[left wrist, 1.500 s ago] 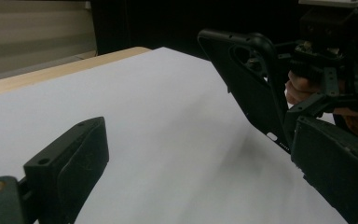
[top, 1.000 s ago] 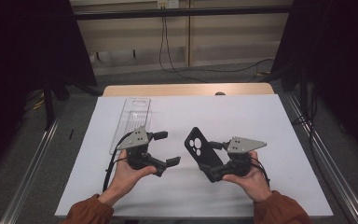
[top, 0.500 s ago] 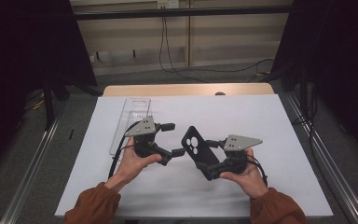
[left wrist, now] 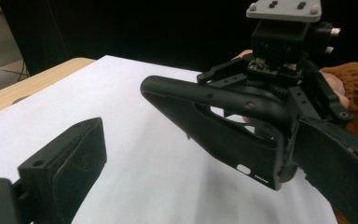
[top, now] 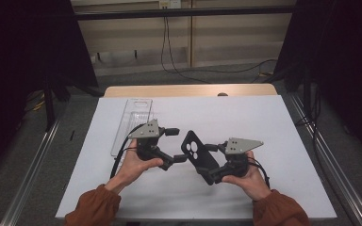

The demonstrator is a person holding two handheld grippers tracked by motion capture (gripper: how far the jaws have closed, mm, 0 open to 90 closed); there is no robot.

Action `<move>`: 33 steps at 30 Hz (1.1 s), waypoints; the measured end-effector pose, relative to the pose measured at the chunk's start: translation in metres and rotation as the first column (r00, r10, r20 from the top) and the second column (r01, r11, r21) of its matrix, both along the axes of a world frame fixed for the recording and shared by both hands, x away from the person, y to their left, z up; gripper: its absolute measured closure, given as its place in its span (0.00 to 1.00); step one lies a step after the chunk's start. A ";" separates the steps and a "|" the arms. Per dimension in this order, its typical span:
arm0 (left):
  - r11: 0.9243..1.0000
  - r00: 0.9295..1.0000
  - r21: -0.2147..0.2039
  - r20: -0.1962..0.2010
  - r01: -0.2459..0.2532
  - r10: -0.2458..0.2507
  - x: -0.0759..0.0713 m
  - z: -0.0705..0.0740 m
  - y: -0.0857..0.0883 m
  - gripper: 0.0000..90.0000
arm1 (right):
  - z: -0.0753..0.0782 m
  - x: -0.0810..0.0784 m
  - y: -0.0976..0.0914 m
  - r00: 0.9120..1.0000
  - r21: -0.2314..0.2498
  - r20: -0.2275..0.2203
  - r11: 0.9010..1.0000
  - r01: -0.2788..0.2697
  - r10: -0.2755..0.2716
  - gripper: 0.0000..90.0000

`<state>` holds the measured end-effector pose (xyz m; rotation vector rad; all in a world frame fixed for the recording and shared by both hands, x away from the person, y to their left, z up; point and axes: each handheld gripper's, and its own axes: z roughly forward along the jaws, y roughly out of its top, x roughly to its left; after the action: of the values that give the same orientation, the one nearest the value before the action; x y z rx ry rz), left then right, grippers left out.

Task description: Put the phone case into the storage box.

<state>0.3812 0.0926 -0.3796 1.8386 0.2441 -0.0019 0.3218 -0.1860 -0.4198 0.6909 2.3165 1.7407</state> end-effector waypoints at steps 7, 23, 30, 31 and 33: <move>0.999 0.999 0.004 -0.010 0.037 -0.037 0.001 -0.002 0.000 0.03 | -0.001 -0.001 0.003 1.000 0.002 -0.002 1.000 -0.028 0.028 0.16; 0.983 0.983 -0.032 -0.030 0.181 -0.182 0.001 -0.005 -0.002 0.05 | -0.001 -0.004 0.006 0.993 0.006 -0.012 0.993 -0.120 0.120 0.16; 0.977 0.977 -0.033 -0.016 0.212 -0.213 -0.001 -0.006 -0.004 0.04 | -0.002 -0.005 0.006 0.988 -0.003 -0.025 0.989 -0.150 0.150 0.16; 0.975 0.976 -0.035 -0.014 0.218 -0.218 -0.001 -0.006 -0.004 0.04 | -0.001 -0.005 0.007 0.988 -0.004 -0.025 0.988 -0.155 0.155 0.16; 0.973 0.973 -0.033 -0.005 0.230 -0.230 -0.002 -0.005 -0.005 0.04 | -0.001 -0.005 0.007 0.985 -0.005 -0.029 0.986 -0.168 0.168 0.16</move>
<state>0.3791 0.0877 -0.3849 1.8260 0.0360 -0.1747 0.3168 -0.1790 -0.4206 0.5361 2.4642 1.8000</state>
